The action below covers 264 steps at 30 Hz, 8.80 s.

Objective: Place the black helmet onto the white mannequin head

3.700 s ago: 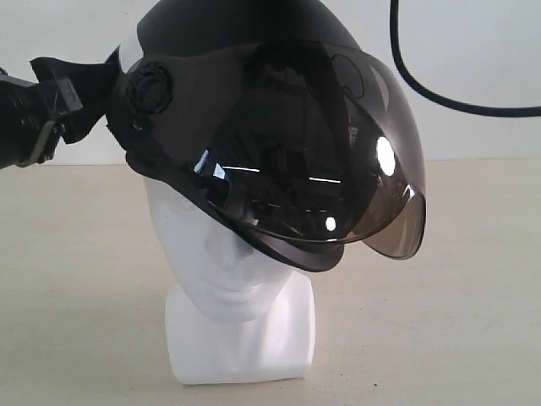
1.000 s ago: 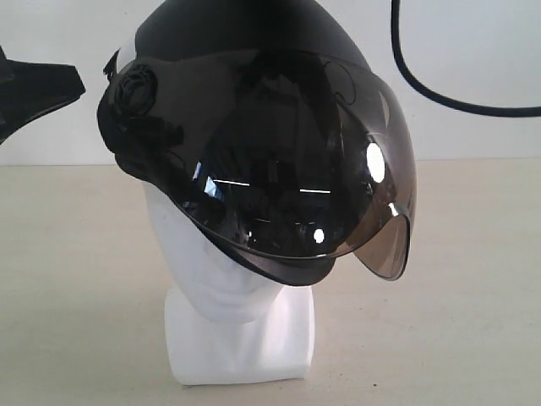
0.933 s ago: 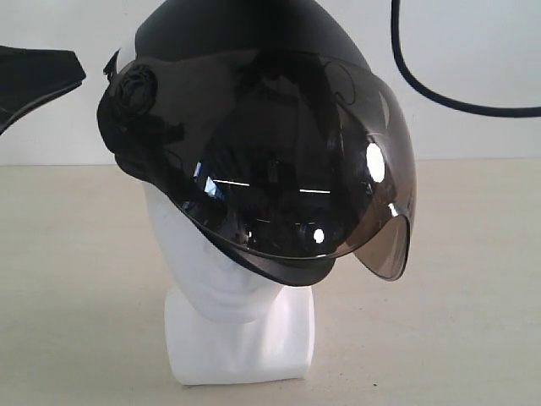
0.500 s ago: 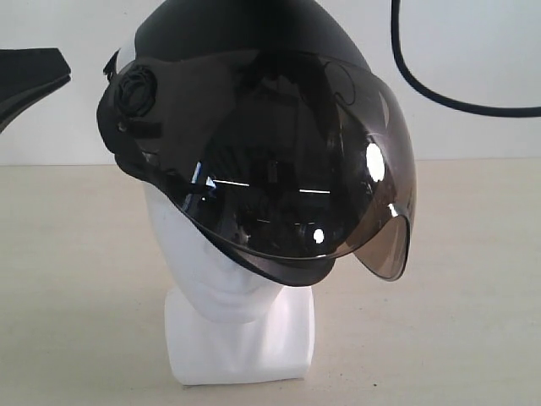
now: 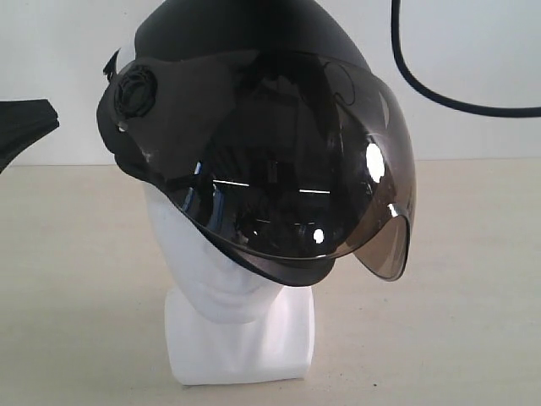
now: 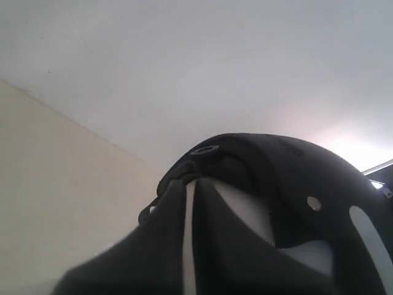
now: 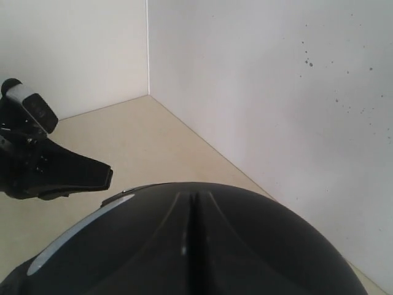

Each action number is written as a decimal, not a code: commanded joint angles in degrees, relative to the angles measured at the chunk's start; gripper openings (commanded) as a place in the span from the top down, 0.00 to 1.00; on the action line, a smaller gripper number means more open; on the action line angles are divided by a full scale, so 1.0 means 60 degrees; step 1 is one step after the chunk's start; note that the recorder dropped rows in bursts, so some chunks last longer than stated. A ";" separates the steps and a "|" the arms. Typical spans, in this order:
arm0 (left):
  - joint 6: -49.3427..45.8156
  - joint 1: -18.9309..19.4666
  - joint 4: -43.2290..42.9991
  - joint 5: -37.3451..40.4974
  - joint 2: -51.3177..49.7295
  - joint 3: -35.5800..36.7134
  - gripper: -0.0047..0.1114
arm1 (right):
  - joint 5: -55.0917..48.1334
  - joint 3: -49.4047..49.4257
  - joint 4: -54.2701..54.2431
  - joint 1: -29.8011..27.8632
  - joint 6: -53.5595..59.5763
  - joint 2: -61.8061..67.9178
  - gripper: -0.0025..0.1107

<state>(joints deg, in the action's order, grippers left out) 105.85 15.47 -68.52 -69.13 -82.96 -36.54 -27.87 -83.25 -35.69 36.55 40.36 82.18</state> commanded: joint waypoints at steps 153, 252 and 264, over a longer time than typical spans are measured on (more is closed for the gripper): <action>-0.8657 -0.4791 -0.3394 0.7697 0.3044 -0.0173 0.92 | -0.1451 -0.0588 0.0538 0.0313 0.0019 0.0241 0.98; -0.3045 -0.4791 -0.5238 0.1982 0.1819 -0.5303 0.92 | 0.6293 1.0795 1.1625 0.0274 -1.2675 -0.4341 0.98; -0.3532 -0.4791 -0.5238 0.1926 0.1738 -0.4509 0.92 | 0.6401 1.0300 0.9711 0.0274 -1.0704 -0.4341 0.98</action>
<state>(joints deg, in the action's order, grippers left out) 85.19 -13.23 -99.95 -57.66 -72.54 -64.68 10.28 -20.71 23.09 38.26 -24.54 56.14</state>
